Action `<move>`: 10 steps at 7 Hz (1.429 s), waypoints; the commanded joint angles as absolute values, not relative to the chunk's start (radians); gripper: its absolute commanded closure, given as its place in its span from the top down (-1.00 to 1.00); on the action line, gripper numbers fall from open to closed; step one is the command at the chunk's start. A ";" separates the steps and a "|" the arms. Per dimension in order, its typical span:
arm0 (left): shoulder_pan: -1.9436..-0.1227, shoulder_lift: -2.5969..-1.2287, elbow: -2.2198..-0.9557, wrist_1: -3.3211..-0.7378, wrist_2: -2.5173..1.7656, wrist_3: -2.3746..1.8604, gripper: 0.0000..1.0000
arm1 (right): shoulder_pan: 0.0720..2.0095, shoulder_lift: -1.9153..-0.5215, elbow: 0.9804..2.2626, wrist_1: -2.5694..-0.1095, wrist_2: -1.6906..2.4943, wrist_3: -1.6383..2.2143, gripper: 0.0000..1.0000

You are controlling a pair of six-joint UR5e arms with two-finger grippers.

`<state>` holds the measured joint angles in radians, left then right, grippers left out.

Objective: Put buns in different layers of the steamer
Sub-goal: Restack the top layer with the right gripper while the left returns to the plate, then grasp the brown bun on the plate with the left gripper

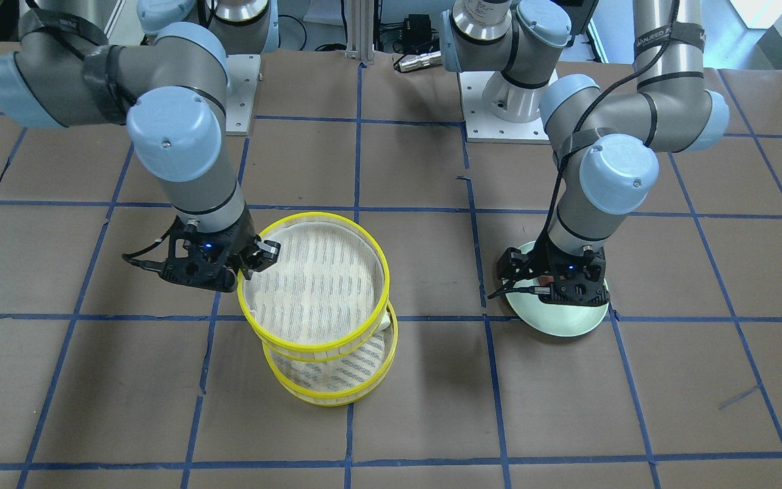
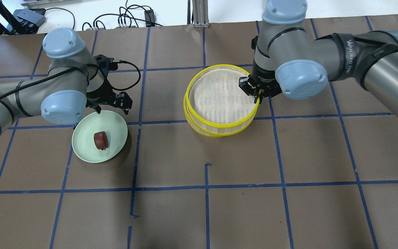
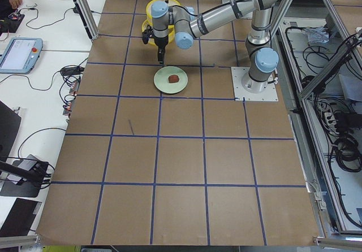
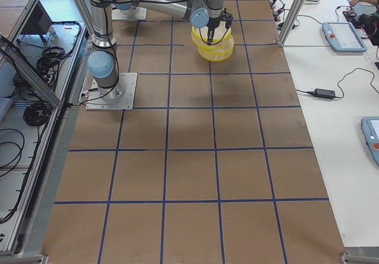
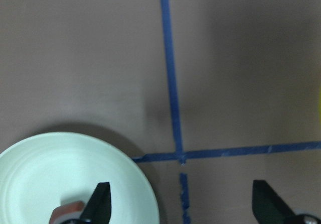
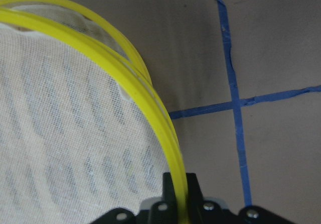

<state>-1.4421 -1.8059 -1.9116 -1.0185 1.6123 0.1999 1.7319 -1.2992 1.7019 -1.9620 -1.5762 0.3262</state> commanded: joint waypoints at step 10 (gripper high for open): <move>-1.364 -1.821 -1.791 -1.114 1.641 0.281 -0.98 | 1.750 -1.207 1.666 -2.074 -1.621 0.319 -0.71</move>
<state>-1.3502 -1.8706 -1.9011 -1.0334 1.6298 0.2748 1.7503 -1.2079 1.6721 -2.0732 -1.6235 0.3185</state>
